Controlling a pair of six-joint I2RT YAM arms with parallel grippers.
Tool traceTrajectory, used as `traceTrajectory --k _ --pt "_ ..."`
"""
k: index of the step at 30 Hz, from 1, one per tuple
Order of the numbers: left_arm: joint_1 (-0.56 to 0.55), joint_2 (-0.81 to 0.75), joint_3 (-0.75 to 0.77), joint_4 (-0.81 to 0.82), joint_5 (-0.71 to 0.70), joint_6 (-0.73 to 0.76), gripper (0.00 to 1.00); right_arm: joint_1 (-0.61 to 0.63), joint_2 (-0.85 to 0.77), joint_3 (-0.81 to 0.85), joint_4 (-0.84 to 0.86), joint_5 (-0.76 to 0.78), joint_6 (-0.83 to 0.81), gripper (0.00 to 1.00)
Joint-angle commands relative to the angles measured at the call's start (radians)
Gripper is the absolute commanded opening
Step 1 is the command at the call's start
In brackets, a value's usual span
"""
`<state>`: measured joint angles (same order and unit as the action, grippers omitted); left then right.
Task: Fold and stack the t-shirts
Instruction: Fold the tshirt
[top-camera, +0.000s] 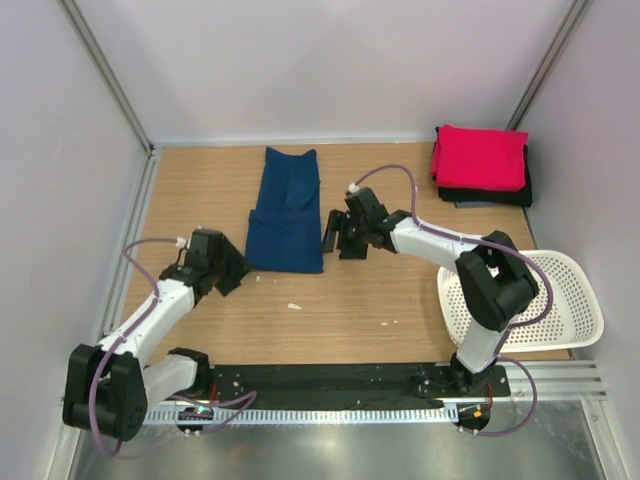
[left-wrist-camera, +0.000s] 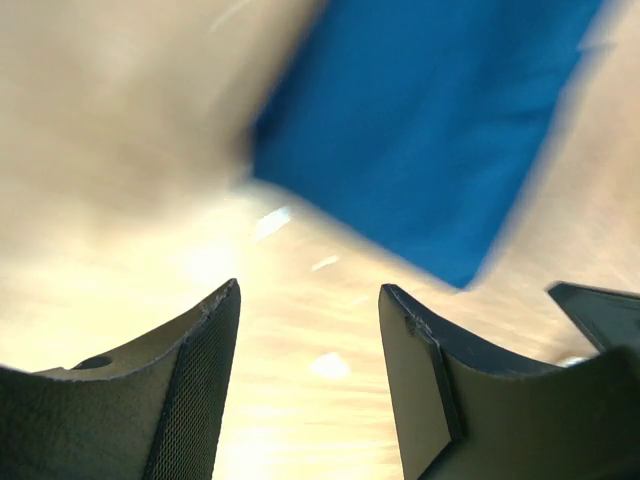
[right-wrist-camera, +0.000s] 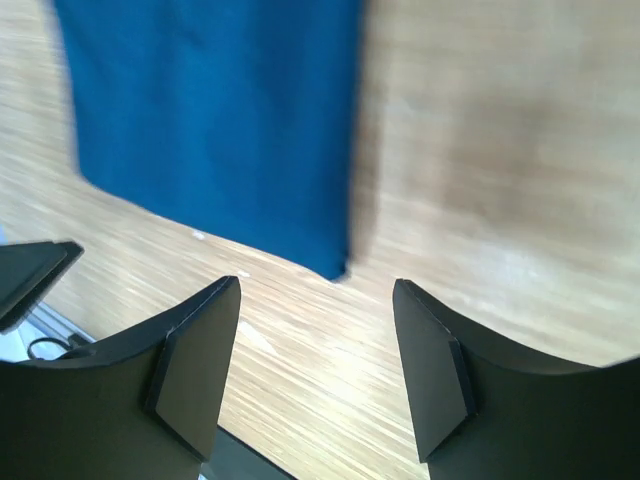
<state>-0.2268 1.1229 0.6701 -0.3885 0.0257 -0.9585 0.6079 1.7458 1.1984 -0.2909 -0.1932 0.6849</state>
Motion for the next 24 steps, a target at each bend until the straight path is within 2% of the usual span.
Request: traceTrajectory --k 1,4,7,11,24 --pt "0.001 -0.101 -0.110 0.049 -0.058 -0.167 0.59 0.009 -0.037 -0.120 0.108 0.008 0.145 0.69" --pt "0.012 -0.088 -0.129 0.098 -0.047 -0.145 0.57 0.023 -0.019 -0.148 0.159 -0.008 0.162 0.67" --pt "0.035 0.010 -0.106 0.152 0.011 -0.096 0.53 0.042 0.024 -0.152 0.194 -0.018 0.173 0.64" --pt "0.046 0.168 -0.046 0.189 0.074 -0.005 0.52 0.058 0.055 -0.154 0.225 -0.012 0.189 0.61" --pt "0.115 0.270 -0.004 0.210 0.089 0.087 0.44 0.066 0.093 -0.145 0.219 0.003 0.206 0.57"
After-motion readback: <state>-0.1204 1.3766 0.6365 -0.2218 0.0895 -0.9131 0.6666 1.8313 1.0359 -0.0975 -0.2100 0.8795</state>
